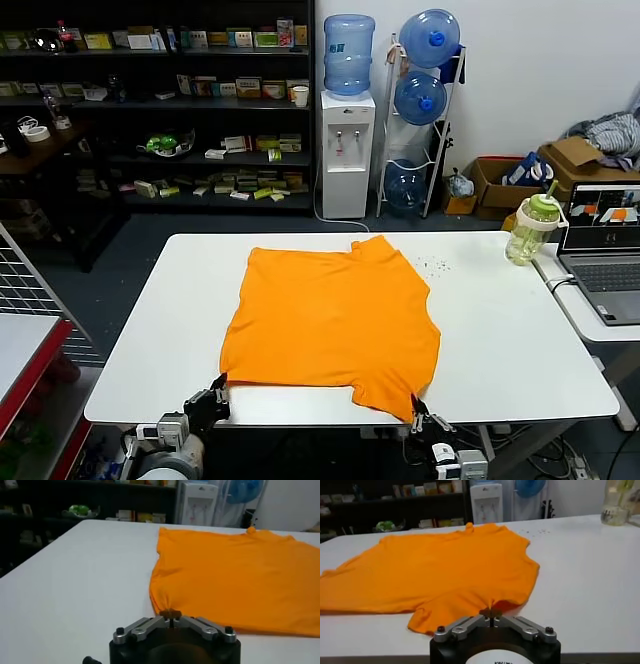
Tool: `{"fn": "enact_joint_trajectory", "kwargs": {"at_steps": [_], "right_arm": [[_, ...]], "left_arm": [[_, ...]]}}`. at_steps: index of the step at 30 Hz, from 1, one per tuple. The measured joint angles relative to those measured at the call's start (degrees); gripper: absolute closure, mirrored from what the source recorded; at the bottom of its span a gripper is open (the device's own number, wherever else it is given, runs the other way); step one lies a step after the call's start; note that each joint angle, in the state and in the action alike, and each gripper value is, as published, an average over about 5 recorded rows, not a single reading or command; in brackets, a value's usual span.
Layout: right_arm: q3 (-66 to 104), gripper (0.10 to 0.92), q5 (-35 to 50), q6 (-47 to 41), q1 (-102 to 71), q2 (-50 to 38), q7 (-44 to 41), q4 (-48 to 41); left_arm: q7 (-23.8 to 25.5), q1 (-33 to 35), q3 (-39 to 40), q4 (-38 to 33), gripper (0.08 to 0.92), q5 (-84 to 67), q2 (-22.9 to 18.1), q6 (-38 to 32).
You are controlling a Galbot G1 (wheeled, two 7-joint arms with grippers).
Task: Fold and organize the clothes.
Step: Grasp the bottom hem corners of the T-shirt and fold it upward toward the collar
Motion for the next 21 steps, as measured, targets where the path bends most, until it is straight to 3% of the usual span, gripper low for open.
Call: {"fn": "enact_joint_trajectory", "kwargs": {"at_steps": [11, 21], "right_arm": [[0.31, 0.901, 3.86, 0.37, -1.78, -4.33, 1.95, 3.89], [-1.00, 0.901, 10.87, -2.21, 11.29, -8.57, 5.09, 0.31]], "left_arm": [[-0.64, 5.07, -0.97, -5.89, 0.910, -1.58, 2.73, -0.17], [1.48, -0.90, 1.16, -2.91, 0.910, -1.76, 5.09, -3.14]]}}
